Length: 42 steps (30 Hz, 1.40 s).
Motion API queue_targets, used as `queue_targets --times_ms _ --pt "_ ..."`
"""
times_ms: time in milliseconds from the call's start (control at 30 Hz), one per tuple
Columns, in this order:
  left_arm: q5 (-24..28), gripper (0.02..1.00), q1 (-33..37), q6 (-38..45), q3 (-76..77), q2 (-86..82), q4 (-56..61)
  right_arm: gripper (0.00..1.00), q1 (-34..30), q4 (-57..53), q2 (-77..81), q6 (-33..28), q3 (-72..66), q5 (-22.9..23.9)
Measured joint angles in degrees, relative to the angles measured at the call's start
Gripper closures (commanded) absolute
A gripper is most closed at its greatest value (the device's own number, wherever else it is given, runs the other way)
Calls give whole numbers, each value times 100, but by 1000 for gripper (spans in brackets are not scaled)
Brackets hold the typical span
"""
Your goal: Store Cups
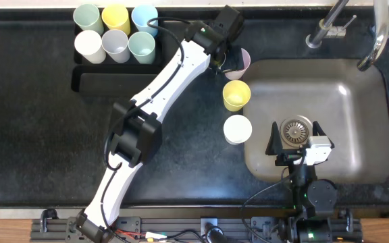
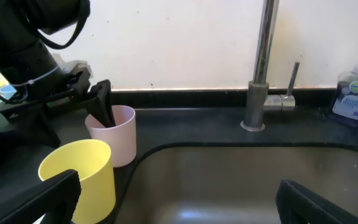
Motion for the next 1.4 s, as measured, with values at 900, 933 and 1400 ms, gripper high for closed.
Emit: queue_targets --times_ms 900,933,1400 --pt "-1475 982 2011 -1434 -1840 -4503 -2177 5 0 2 0 -2 0 0" --pt "-1506 980 2424 -1521 -2345 -4905 -1989 3 0 0 2 -2 0 2" --pt "-876 982 4572 -1453 -5023 -5051 -420 3 -2 4 0 0 0 0"
